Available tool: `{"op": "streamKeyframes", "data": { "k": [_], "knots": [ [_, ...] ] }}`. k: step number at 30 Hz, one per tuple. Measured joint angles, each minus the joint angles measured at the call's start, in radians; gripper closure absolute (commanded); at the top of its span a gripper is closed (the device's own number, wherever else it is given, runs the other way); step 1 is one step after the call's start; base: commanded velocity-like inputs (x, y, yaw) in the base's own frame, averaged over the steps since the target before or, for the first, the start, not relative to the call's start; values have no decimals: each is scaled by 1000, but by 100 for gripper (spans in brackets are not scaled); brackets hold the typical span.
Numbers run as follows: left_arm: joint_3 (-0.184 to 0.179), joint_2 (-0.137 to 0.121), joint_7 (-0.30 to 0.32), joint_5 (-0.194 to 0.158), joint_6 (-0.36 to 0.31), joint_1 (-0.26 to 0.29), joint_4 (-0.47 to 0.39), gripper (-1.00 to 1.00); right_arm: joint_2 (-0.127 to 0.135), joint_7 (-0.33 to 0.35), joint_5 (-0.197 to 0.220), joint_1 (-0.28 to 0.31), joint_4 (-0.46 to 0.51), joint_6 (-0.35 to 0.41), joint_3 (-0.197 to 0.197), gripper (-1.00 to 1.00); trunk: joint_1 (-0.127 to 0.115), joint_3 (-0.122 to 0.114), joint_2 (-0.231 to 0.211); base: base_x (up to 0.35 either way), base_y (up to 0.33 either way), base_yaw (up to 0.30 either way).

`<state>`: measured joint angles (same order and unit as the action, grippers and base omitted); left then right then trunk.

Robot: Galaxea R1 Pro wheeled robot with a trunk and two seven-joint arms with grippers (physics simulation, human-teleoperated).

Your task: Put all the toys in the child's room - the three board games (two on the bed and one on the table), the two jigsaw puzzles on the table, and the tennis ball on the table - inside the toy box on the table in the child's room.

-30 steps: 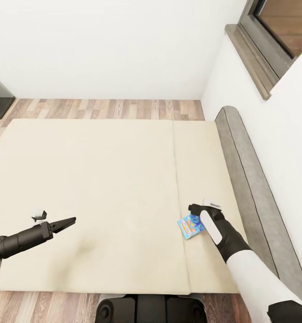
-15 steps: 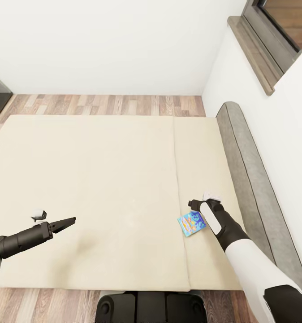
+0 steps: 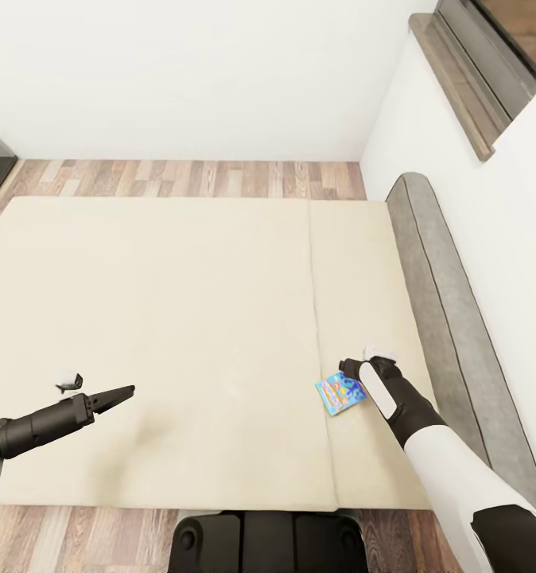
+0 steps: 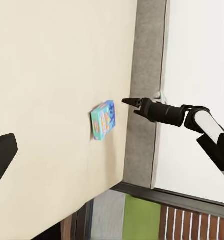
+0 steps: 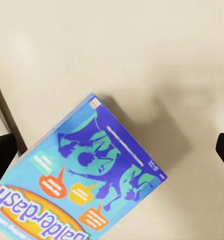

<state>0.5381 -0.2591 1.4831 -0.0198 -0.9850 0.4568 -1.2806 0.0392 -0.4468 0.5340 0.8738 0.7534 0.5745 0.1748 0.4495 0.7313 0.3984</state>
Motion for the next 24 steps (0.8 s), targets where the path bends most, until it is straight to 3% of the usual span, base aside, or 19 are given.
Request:
{"op": "streamKeyframes", "data": {
  "k": [19,24],
  "knots": [
    [3,-2,10,-4,1,0,-4,-100,0,13,-1,-1,10,2,3,-100,0,31,0,0,0,0],
    [-3,0,83,-8,-5,-1,-85,-100,0,15,-1,-1,12,1,5,-100,0,34,0,0,0,0]
  ]
}}
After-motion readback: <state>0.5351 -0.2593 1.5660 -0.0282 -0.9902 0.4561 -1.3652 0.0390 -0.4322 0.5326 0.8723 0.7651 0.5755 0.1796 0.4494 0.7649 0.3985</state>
